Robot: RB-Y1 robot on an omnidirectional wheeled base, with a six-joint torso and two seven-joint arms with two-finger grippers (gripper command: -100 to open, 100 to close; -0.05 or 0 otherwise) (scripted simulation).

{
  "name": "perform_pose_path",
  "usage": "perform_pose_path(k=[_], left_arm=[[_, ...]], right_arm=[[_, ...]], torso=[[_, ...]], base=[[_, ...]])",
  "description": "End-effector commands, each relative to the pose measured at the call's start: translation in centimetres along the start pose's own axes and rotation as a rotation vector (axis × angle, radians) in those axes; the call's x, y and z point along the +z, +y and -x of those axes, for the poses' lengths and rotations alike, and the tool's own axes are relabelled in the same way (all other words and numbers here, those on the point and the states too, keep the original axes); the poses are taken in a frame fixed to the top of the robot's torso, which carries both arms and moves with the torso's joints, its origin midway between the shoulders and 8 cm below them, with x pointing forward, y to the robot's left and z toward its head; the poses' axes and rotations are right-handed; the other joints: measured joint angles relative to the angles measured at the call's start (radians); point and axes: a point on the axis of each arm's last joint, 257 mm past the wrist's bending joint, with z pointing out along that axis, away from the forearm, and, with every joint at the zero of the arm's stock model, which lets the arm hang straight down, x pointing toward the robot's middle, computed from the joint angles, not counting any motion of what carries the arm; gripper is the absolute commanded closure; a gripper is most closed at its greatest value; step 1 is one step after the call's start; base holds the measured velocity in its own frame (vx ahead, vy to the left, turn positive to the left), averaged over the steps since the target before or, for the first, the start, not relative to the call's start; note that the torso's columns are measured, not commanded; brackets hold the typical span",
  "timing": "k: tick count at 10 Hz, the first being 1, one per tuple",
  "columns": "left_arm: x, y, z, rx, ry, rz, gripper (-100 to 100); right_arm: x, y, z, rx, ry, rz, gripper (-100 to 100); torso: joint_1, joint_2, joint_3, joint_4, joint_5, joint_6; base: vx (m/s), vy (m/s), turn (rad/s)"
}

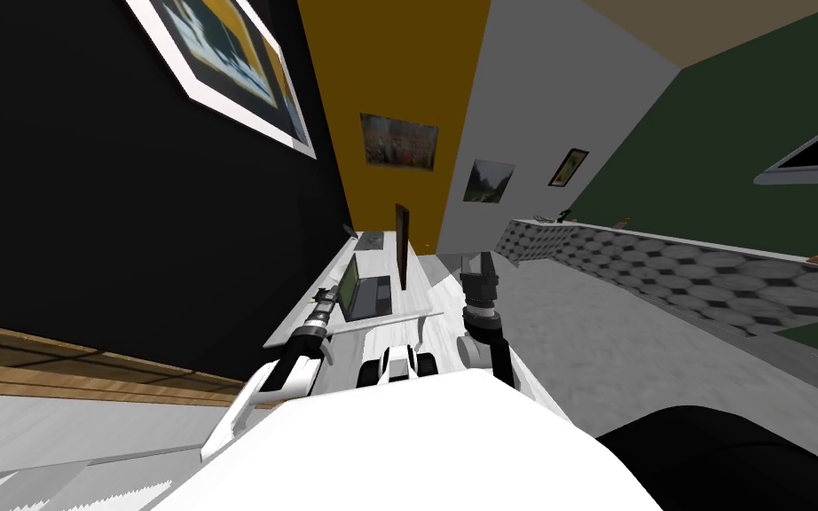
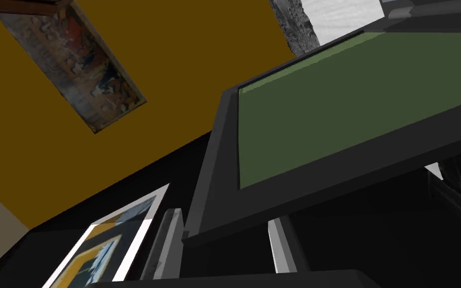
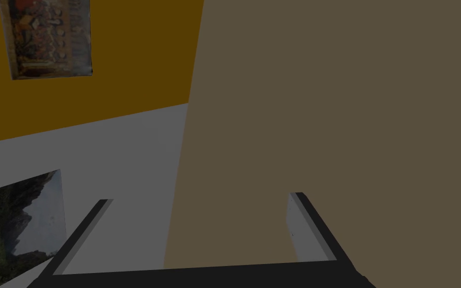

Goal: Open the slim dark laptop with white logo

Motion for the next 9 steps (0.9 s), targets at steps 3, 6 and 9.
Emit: perform_pose_path(k=[3,6,9], left_arm=[[-0.5,1.0,0.4,0.157,0.016,0.018,100],[-0.6,3.3,0.3,0.338,0.029,0.028,100],[-0.8,5.0,0.2,0.466,0.046,0.032,100]], right_arm=[[0.0,0.0,0.0,0.000,0.000,0.000,0],[0.0,0.0,0.0,0.000,0.000,0.000,0],[0.0,0.0,0.0,0.000,0.000,0.000,0]], torso=[[0.007,0.002,0.000,0.005,-0.001,-0.004],[0.014,0.004,0.002,0.005,0.000,-0.010],[0.016,0.006,0.003,0.005,0.001,-0.010]], base=[[0.001,-0.146,-0.016],[0.035,-0.136,0.030],[0.016,-0.125,0.020]])
